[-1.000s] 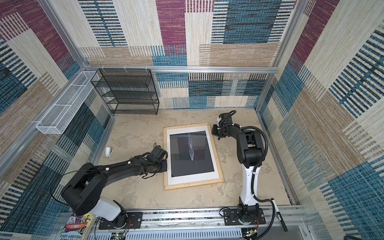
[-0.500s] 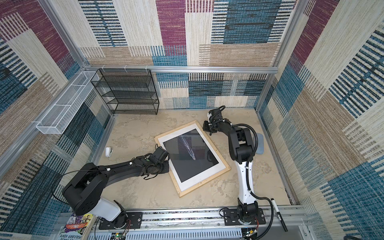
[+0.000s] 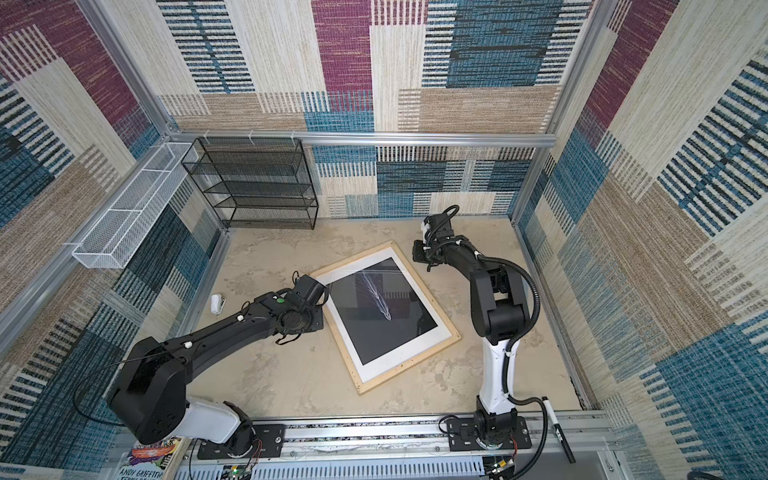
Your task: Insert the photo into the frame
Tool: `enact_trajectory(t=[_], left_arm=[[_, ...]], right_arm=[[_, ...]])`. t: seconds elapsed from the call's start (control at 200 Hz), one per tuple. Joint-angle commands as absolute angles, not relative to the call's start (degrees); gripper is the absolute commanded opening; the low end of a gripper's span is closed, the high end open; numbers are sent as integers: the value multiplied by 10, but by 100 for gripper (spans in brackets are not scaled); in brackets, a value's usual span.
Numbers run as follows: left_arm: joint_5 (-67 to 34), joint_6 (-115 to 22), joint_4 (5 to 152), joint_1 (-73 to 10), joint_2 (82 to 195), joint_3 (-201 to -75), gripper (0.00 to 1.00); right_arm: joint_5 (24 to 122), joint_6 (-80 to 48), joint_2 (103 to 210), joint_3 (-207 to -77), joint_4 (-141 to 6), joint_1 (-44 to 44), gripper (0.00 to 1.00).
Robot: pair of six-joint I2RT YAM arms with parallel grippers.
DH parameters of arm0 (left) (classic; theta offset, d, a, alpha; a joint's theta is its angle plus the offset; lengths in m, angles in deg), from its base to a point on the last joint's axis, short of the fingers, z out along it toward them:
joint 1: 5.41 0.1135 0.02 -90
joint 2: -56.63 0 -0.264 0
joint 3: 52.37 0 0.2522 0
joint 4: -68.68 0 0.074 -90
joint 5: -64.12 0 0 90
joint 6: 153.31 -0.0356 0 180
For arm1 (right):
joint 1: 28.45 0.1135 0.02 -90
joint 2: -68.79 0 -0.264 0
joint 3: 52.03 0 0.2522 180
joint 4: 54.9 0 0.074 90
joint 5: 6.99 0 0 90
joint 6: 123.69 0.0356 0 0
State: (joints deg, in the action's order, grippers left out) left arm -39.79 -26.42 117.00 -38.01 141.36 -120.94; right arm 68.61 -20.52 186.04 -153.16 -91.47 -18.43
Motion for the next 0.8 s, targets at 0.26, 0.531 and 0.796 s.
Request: enact_trajectory(t=[0.26,0.531,0.796], left_arm=[[-373,-280,1194,-391,1410,-1165,8],[-346,-256,1166,-463,1356,-1098,7],[-295,-209,1101,-547,1313,-1027,6]], right_arm=[[658,-236,1963,-1654,-930,-198,17],[594,-245,2067,-1794,-987,-187,17],[611,-247,2126,-1874,-1021,-151,17]])
